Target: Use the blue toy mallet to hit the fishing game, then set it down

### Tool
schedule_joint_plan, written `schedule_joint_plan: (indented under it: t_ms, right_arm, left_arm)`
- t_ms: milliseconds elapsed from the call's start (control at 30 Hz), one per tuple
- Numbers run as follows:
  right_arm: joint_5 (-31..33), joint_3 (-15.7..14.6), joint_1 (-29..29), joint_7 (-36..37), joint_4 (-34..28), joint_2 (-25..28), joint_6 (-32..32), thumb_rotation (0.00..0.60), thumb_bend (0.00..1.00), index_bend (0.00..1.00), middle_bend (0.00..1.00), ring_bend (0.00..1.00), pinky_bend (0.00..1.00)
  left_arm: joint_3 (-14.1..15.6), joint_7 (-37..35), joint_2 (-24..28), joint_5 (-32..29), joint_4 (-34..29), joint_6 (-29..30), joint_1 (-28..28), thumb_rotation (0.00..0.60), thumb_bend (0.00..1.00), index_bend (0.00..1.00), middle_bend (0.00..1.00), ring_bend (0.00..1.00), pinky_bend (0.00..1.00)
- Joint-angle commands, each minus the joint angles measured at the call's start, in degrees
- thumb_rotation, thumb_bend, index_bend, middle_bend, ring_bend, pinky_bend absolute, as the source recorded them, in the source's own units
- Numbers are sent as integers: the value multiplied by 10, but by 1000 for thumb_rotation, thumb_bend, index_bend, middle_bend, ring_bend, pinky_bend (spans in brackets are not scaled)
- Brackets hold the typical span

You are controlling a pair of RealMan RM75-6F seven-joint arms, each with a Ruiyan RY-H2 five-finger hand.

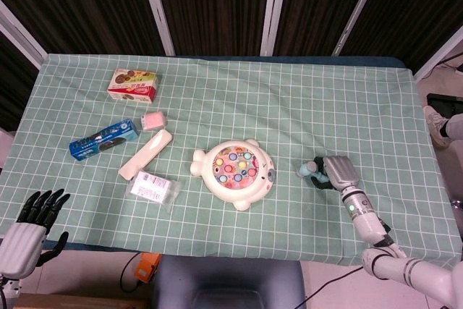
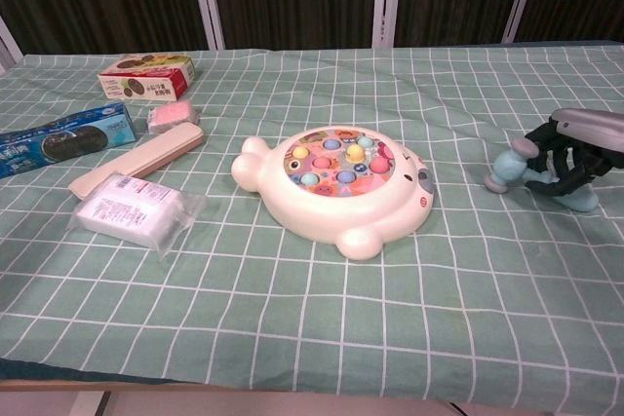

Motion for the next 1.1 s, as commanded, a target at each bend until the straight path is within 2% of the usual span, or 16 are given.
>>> schedule_joint_plan:
  t_ms: [33,1100]
  right_arm:
    - [1,2,-1,-2,-2,2,0,600,487,781,688,714,734]
    - [35,20,-7,-48,-5,11,-19,600,455,616,560,668,687]
  left_arm:
    - [0,0,0,1,0,0,0,600,413,0,49,0,19]
    - [1,-1,0,1,0,-1,-1,600,413,0,67,7,19]
